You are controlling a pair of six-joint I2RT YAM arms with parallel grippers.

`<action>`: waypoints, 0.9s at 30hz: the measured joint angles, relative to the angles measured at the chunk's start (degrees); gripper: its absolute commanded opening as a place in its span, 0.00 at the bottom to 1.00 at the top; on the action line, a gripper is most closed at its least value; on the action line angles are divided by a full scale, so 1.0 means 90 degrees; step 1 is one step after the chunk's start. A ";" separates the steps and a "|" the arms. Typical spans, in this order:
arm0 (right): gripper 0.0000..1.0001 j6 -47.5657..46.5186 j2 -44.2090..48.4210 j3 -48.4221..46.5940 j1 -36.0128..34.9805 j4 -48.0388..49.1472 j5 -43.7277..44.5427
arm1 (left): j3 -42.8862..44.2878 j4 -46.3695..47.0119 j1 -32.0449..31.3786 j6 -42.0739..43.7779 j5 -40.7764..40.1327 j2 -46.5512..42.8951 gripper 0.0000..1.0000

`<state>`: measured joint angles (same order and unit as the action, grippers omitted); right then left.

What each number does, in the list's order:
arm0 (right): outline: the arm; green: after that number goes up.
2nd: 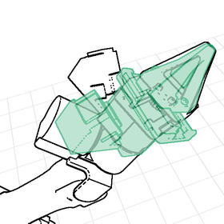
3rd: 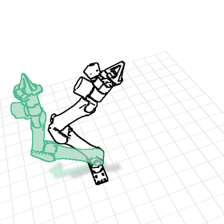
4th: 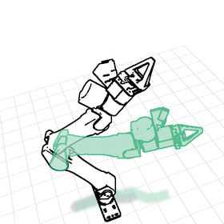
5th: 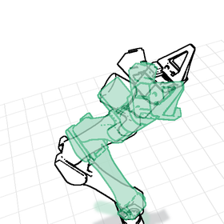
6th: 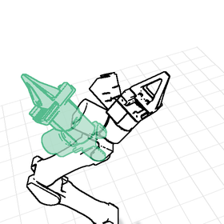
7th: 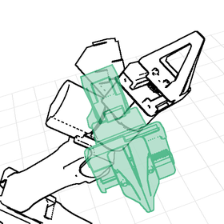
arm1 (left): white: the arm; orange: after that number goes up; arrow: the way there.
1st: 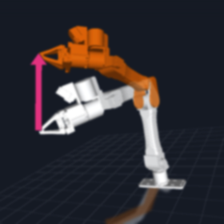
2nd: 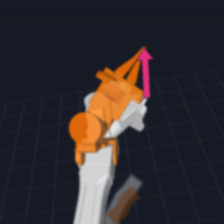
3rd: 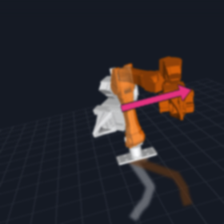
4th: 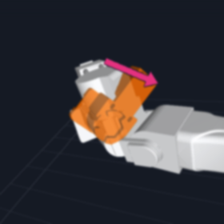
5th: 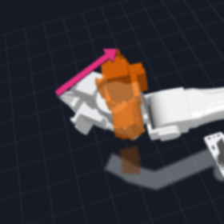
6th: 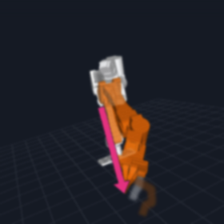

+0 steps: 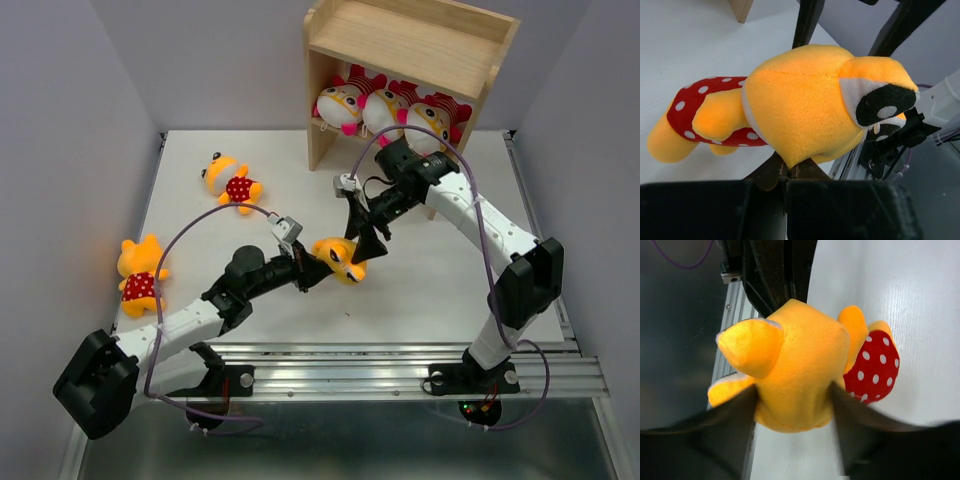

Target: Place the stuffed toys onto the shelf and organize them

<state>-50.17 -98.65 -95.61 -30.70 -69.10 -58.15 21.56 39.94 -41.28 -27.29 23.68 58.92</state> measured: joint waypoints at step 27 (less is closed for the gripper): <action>0.81 -0.2018 0.0721 0.0206 -0.1027 0.0634 0.1231 | 0.1469 -0.3252 0.0005 0.3966 0.0017 -0.0180 0.00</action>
<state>-68.34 -92.16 -93.76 -39.94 -63.40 -47.07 34.79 10.68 -41.23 8.40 23.83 57.30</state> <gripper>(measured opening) 0.945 0.047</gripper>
